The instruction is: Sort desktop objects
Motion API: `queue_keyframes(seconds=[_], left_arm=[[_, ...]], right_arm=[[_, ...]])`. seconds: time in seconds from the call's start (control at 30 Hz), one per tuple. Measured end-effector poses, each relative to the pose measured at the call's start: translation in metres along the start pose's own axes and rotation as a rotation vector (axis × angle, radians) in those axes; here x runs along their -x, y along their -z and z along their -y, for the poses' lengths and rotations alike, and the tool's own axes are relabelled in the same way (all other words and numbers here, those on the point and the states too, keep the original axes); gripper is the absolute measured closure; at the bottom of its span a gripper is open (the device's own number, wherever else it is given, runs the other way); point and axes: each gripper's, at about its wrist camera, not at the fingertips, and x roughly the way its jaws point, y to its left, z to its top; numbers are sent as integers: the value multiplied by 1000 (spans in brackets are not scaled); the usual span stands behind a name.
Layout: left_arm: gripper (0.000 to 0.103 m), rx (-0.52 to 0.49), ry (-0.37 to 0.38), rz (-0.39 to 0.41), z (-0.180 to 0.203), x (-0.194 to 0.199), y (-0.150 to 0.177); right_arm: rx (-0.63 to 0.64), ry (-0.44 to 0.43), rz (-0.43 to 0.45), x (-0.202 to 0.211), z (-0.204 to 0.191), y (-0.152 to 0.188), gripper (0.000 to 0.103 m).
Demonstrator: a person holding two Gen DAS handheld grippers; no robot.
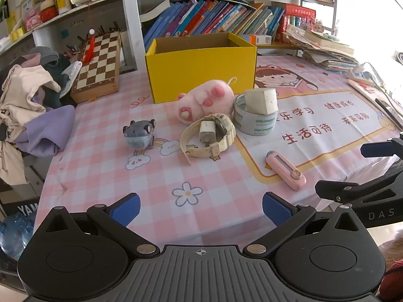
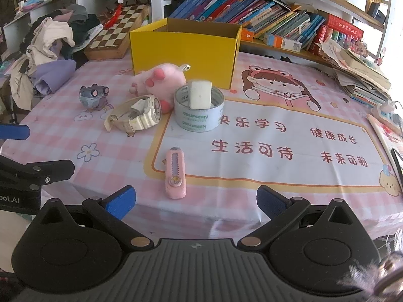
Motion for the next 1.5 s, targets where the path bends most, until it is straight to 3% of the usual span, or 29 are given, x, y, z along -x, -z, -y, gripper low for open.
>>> queue_keyframes(seconds=[1.13,1.33,1.5], left_arm=[[0,19,28,-26,-7,-1,3],[0,22,35,-29,-8,-2,2],[0,23,37,-31,-7,-3,2]], right_arm=[[18,-16,-10,-1,-6,0,2],[19,-19,-14,-2,-6,0,11],[25,-30,-27,-5,-7,0,25]])
